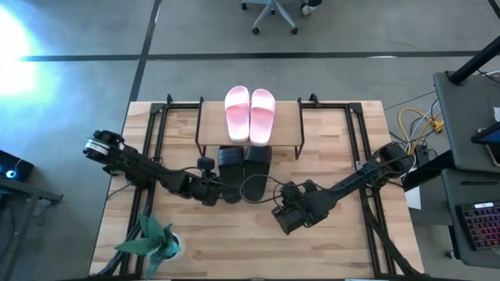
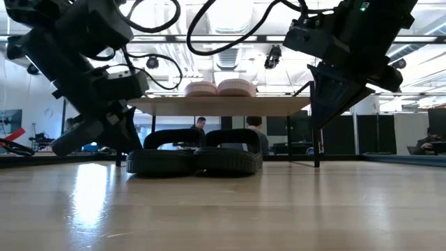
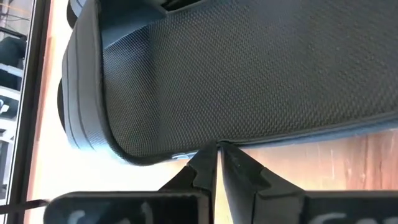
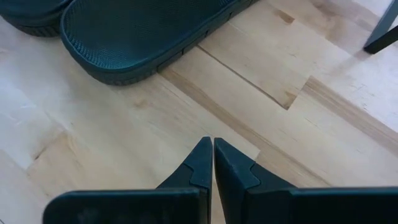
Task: Pick and place slides into the shelf
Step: Adjust the black slide under the shelf
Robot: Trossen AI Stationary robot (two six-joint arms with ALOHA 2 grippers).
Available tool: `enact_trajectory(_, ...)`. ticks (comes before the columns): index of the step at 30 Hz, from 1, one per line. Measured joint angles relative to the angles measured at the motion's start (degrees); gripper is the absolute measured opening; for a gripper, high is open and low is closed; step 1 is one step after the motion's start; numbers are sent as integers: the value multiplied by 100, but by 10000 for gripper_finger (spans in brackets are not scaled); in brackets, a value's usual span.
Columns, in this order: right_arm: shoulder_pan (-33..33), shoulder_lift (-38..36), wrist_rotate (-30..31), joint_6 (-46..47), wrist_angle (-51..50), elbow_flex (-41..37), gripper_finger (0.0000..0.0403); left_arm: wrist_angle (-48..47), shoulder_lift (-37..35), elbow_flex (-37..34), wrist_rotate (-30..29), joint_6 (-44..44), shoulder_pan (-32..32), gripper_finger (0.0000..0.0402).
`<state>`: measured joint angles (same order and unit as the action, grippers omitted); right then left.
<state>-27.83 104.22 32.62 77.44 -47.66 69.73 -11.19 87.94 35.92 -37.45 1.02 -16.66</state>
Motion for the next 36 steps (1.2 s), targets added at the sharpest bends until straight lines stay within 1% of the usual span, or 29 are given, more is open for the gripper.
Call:
enact_trajectory(6,0,0,0,-10,-7,-3,9,605,89,37,2,-70,262,8)
enact_trajectory(8,0,0,0,-4,-19,-11,9,670,114,55,45,-143,355,8)
enact_trajectory(11,0,0,-6,9,-13,-11,9,566,101,122,13,-145,456,8)
enact_trajectory(14,0,0,-105,11,-10,-11,9,250,-55,218,-61,-144,455,8)
enact_trajectory(19,-4,0,-172,55,7,-15,9,-361,-498,360,-30,53,211,8)
enact_trajectory(23,19,0,-392,313,35,-32,9,-691,-960,448,15,755,-69,8)
enact_trajectory(25,73,12,-636,541,87,-64,9,-754,-1158,451,246,1350,-187,8)
enact_trajectory(27,133,49,-861,778,93,-105,9,-692,-1267,470,631,2048,-302,8)
enact_trajectory(29,173,91,-958,1108,176,-146,9,-677,-1292,465,959,2630,-413,8)
enact_trajectory(32,265,154,-1015,1573,410,-227,9,-509,-1171,464,1135,3125,-597,8)
enact_trajectory(34,340,177,-1128,1599,717,-299,9,-281,-1082,459,1237,3306,-681,8)
enact_trajectory(36,455,227,-1282,1433,1149,-350,9,-185,-988,463,1438,3519,-757,8)
